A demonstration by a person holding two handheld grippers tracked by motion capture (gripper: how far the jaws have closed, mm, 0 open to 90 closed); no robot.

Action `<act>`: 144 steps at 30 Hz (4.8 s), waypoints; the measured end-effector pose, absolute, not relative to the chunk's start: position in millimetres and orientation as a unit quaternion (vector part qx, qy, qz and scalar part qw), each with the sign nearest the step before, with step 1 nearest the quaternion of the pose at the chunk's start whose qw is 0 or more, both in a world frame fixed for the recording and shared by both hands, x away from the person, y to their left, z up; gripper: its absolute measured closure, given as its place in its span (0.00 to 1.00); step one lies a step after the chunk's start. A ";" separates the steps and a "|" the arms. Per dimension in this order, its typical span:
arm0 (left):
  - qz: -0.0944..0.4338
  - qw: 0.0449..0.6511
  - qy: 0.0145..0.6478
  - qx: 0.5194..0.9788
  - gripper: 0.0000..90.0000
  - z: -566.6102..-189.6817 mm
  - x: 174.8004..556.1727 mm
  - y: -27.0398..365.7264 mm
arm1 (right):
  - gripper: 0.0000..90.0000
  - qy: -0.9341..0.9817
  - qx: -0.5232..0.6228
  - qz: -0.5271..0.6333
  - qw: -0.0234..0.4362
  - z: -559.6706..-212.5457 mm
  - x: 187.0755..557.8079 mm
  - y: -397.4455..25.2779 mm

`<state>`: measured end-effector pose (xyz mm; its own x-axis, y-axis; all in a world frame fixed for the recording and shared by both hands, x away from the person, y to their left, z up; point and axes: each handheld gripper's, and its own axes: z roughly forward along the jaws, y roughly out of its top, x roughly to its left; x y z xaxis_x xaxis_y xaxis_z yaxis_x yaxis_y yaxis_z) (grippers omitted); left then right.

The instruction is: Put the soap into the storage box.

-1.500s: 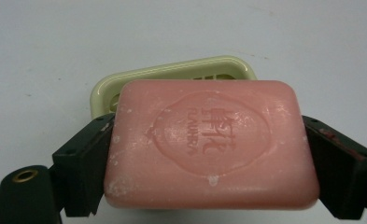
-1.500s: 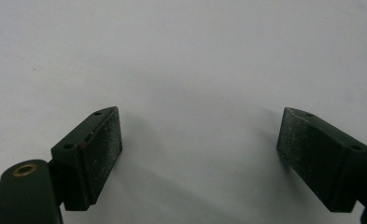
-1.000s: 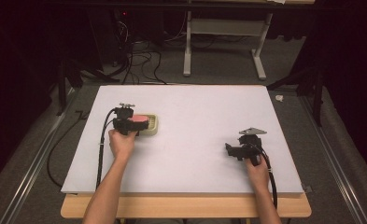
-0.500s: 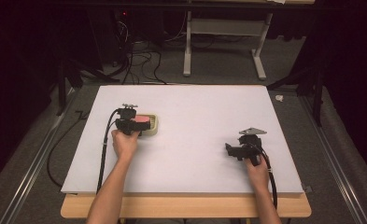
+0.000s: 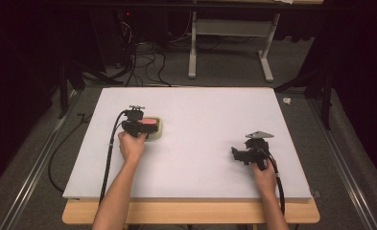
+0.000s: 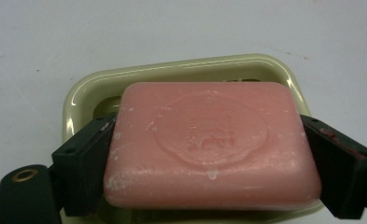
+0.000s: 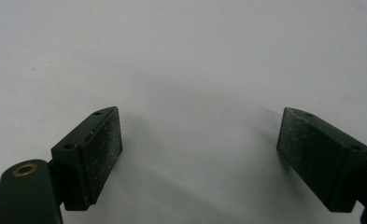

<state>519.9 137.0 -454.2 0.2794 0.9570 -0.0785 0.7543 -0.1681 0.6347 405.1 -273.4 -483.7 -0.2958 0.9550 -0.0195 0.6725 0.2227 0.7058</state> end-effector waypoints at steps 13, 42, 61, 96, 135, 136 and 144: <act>0.184 0.305 0.574 0.737 0.11 -449.8 519.4 138.9 | 0.16 0.746 0.546 0.301 0.234 -483.7 405.2 -273.5; 0.221 0.373 0.523 0.734 0.13 -413.8 474.0 156.5 | 0.16 0.747 0.545 0.301 0.234 -483.7 405.2 -273.5; 0.214 0.416 0.507 0.724 0.15 -402.0 442.0 172.9 | 0.16 0.747 0.545 0.302 0.234 -483.7 405.2 -273.6; 0.204 0.454 0.475 0.726 0.16 -393.1 394.7 184.2 | 0.16 0.747 0.545 0.301 0.233 -483.6 405.1 -273.4; 0.165 0.462 0.437 0.754 0.17 -410.1 377.7 156.7 | 0.16 0.747 0.545 0.301 0.234 -483.7 405.2 -273.5; 0.165 0.460 0.435 0.757 0.17 -411.7 378.0 154.3 | 0.16 0.747 0.545 0.301 0.234 -483.7 405.2 -273.5; 0.157 0.452 0.433 0.764 0.17 -417.8 380.7 148.0 | 0.16 0.747 0.545 0.301 0.234 -483.7 405.2 -273.5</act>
<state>380.7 148.0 -417.8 0.5757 0.8035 -0.1516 0.5197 -0.2165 0.8265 405.2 -273.5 -483.7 -0.2967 0.9547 -0.0208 0.6730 0.2245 0.7047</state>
